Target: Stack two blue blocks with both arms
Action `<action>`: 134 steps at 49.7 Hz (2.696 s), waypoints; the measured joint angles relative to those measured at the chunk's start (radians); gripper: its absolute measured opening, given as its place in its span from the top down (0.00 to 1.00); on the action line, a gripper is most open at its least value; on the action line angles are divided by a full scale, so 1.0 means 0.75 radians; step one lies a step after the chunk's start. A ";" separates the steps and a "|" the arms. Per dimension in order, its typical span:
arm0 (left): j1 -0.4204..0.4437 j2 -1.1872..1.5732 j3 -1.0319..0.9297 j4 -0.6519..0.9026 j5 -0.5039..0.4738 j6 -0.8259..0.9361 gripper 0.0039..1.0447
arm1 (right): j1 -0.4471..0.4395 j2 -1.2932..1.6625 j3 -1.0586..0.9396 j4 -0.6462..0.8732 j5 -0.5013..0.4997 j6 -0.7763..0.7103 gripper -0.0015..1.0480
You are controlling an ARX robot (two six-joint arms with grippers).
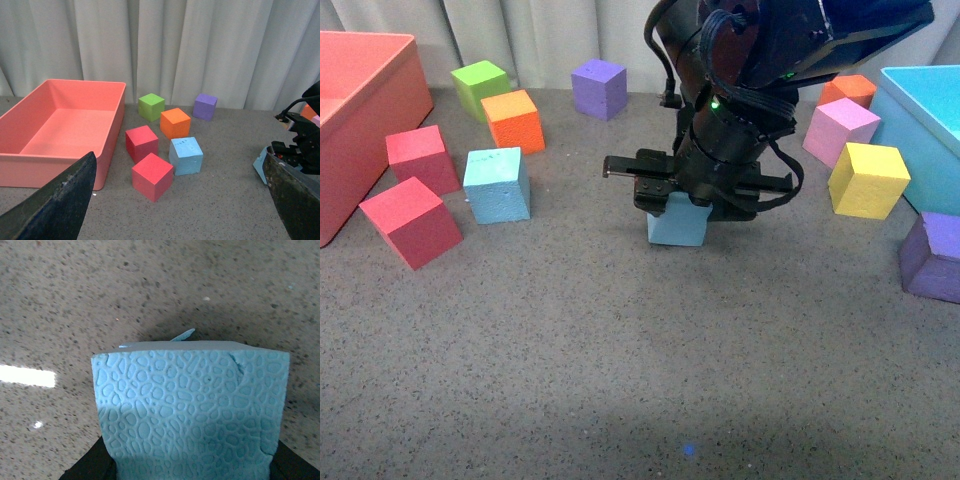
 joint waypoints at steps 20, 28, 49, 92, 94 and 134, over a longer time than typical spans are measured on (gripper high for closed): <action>0.000 0.000 0.000 0.000 0.000 0.000 0.06 | 0.017 0.002 0.009 0.048 -0.007 0.038 0.24; 0.000 0.000 0.000 0.000 0.000 0.000 0.06 | 0.007 -0.070 -0.073 0.104 0.037 0.036 0.07; 0.000 0.000 0.000 0.000 -0.002 0.000 0.06 | -0.142 -0.533 -1.143 1.982 0.441 -0.517 0.55; 0.000 0.000 0.000 0.000 -0.001 0.000 0.06 | -0.493 -1.721 -2.015 1.730 0.104 -0.570 0.99; 0.000 0.000 0.000 0.000 -0.001 0.000 0.06 | -0.519 -1.775 -2.030 1.692 0.070 -0.570 0.99; 0.000 0.000 0.000 0.000 -0.002 0.000 0.06 | -0.602 -2.629 -2.125 0.960 -0.006 -0.570 0.99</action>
